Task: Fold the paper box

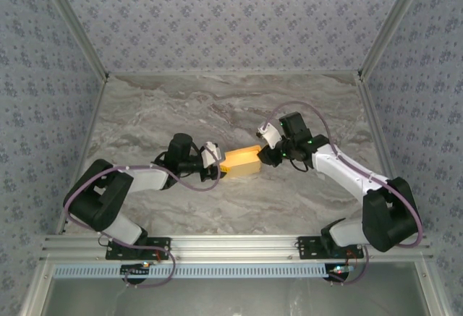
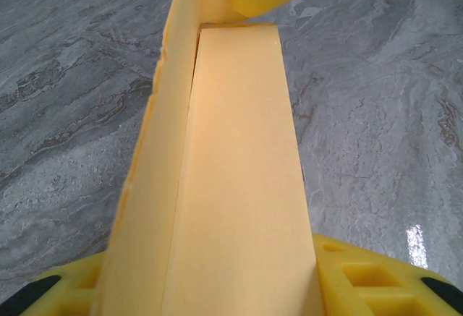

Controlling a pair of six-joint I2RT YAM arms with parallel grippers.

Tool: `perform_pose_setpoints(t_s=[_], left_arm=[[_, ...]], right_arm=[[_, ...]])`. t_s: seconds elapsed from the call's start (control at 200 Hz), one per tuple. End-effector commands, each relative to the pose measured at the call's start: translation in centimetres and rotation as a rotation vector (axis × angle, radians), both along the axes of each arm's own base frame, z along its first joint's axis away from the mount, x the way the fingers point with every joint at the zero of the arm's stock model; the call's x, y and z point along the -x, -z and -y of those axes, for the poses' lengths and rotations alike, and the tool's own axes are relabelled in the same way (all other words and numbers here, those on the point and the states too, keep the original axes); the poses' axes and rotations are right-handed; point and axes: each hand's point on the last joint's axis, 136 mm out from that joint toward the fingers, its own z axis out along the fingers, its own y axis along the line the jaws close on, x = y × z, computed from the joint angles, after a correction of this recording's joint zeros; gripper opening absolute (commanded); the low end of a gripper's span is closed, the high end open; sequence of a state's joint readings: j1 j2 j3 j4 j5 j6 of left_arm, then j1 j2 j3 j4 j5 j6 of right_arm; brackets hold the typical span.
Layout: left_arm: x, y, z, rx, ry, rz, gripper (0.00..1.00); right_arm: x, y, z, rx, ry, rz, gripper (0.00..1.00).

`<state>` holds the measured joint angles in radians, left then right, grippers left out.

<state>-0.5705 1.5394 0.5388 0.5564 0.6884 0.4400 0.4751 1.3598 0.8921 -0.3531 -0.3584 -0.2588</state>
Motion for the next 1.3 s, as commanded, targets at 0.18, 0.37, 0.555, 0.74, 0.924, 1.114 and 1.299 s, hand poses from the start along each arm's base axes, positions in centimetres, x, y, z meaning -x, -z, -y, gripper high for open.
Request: perform_pose_setpoints(t_s=[0.18,0.37,0.555,0.74,0.924,1.114,1.299], left_arm=[[0.1,0.6,0.3,-0.018,0.014,-0.027,0.43],[0.0,0.8,0.4,-0.022,0.014,-0.032,0.43],[-0.1,0.9,0.4,-0.029,0.013,-0.038,0.41],[-0.1,1.0,0.4,-0.030,0.013,-0.043,0.41],[-0.2,1.1,0.4,-0.031,0.009,-0.044,0.41],[-0.3,1.1,0.4,-0.032,0.008,-0.042,0.41],[-0.3,1.2,0.5,-0.033,0.011,-0.049,0.40]], right_arm=[[0.3,-1.8,-0.5,-0.002,0.009,-0.019,0.22],[0.7,-1.7,-0.8,-0.015,-0.004,-0.042,0.20],[0.9,-1.4,-1.0,-0.024,-0.007,-0.068,0.15],[1.1,-1.9,-1.5,-0.070,-0.006,-0.088,0.15],[1.3,-2.1,-1.9,-0.115,0.019,-0.104,0.18],[1.3,-2.2,-1.8,-0.164,0.070,-0.101,0.22],[1.4,-1.7,-1.6,-0.165,0.095,-0.102,0.18]])
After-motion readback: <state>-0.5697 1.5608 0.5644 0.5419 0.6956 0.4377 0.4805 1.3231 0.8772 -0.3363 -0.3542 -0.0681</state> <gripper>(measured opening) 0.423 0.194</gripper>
